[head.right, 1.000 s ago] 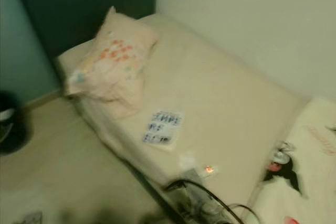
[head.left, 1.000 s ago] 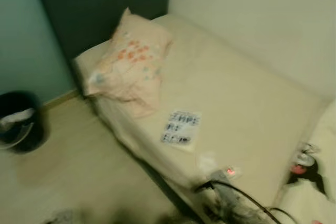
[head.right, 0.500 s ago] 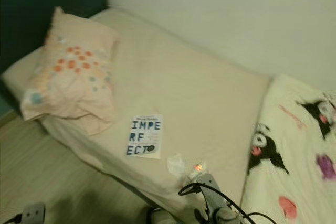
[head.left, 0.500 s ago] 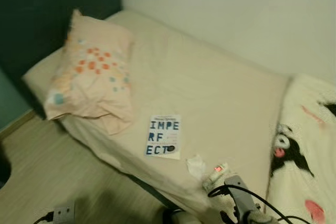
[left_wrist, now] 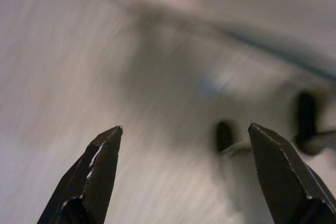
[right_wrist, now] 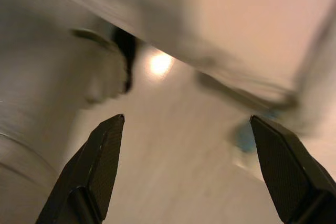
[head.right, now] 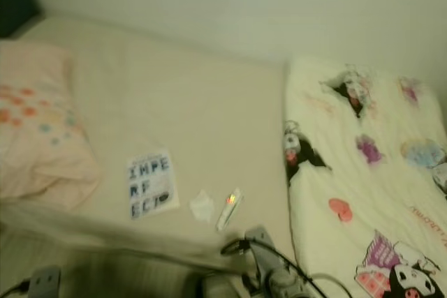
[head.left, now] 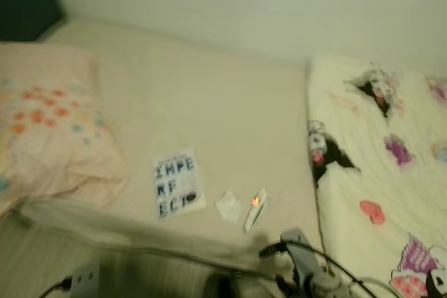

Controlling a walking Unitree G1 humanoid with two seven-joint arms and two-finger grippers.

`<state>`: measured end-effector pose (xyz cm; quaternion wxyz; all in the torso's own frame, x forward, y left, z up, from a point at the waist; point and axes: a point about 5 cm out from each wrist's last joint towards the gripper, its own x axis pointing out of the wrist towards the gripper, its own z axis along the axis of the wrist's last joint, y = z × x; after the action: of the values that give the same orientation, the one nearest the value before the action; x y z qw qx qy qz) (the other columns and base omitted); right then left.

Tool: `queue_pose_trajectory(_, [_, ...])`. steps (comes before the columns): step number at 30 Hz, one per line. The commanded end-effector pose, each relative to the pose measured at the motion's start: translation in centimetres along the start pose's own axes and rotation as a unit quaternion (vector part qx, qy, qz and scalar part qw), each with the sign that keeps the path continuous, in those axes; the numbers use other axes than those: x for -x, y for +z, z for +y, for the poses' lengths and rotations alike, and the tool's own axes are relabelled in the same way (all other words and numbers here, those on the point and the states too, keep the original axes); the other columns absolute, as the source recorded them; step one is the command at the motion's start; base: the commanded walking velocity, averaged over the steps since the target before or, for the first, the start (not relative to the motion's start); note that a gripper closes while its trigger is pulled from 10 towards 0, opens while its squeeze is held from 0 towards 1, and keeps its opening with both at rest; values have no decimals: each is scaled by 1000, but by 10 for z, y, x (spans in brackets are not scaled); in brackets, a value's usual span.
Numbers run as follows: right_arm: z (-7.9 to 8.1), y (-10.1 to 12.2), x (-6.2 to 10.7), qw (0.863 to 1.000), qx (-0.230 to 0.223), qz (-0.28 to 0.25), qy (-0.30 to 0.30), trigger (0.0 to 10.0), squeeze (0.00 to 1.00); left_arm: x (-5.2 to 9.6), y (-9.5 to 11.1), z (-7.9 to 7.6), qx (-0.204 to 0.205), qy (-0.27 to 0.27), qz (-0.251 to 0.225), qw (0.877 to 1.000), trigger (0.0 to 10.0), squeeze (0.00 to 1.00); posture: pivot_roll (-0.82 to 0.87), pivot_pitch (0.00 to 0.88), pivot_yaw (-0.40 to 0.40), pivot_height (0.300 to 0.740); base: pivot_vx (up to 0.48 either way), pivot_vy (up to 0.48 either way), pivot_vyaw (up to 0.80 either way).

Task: Clean up the room

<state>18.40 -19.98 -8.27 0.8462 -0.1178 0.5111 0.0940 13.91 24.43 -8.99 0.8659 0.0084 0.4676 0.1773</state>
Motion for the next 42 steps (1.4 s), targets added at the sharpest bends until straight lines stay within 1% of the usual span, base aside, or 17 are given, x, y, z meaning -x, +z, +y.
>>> queue_pose_trajectory(1, [3,2,-1,1000,0,1,3,10000,0,4,-17,3,-5,4,25,1000,10000,0,-123,20,8,740,0,0,-781])
queue_pose_trajectory(5, [1,1,0,1000,-1,1,2,10000,0,4,-17,3,-4,5,24,1000,10000,0,-121,19,7,740,0,0,-775])
queue_pose_trajectory(13, [-13,-3,3,1000,-5,2,-6,10000,0,4,-16,4,-1,10,23,1000,10000,0,-122,17,8,740,0,0,-775])
queue_pose_trajectory(23, [-13,-1,3,1000,-9,-2,-5,10000,0,2,-11,8,2,27,14,1000,10000,0,-125,10,11,740,0,0,-774])
queue_pose_trajectory(25, [-10,0,2,1000,-9,-4,-4,10000,0,2,-8,13,14,43,8,999,10000,0,-125,10,11,740,0,0,-769])
queue_pose_trajectory(28, [2,11,-1,1000,-4,-20,2,10000,0,-1,14,28,65,81,-35,994,10000,0,-124,16,7,740,0,0,-758])
queue_pose_trajectory(29, [2,11,-1,1000,-4,-20,2,10000,0,-1,14,28,65,81,-35,994,10000,0,-124,16,7,740,0,0,-750])
queue_pose_trajectory(31, [3,29,-1,998,-23,-56,1,10000,0,-3,39,36,91,84,-84,989,10000,0,-117,20,4,740,0,0,-747])
queue_pose_trajectory(32, [3,29,-1,998,-23,-56,1,10000,0,-3,39,36,91,84,-84,989,10000,0,-117,20,4,740,0,0,-744])
queue_pose_trajectory(34, [-2,49,0,995,-40,-93,-2,10000,0,-4,57,41,99,84,-118,984,10000,0,-117,20,4,740,0,0,-372])
queue_pose_trajectory(35, [-2,49,0,995,-40,-93,-2,10000,0,-4,57,41,99,84,-118,984,10000,0,-117,20,4,740,0,0,0])
queue_pose_trajectory(36, [-6,68,2,991,-51,-124,-3,10000,0,-4,65,44,104,88,-134,981,10000,0,-112,26,3,740,0,0,0])
queue_pose_trajectory(37, [-6,68,2,991,-51,-124,-3,10000,0,-4,65,44,104,88,-134,981,10000,0,-112,26,3,740,0,0,0])
queue_pose_trajectory(39, [-15,101,8,982,-62,-176,-7,10000,0,-4,79,45,113,94,-156,977,10000,0,-108,30,2,740,0,0,0])
queue_pose_trajectory(40, [-18,118,12,978,-68,-199,-6,10000,0,-4,87,41,124,91,-171,973,10000,0,-107,35,0,735,0,0,0])
queue_pose_trajectory(41, [-18,118,12,978,-68,-199,-6,10000,0,-4,87,41,124,91,-171,973,10000,0,-107,35,0,735,0,0,0])
queue_pose_trajectory(42, [-21,130,15,974,-72,-214,-7,10000,0,-3,94,37,131,86,-183,970,10000,0,-105,36,-2,730,0,0,0])
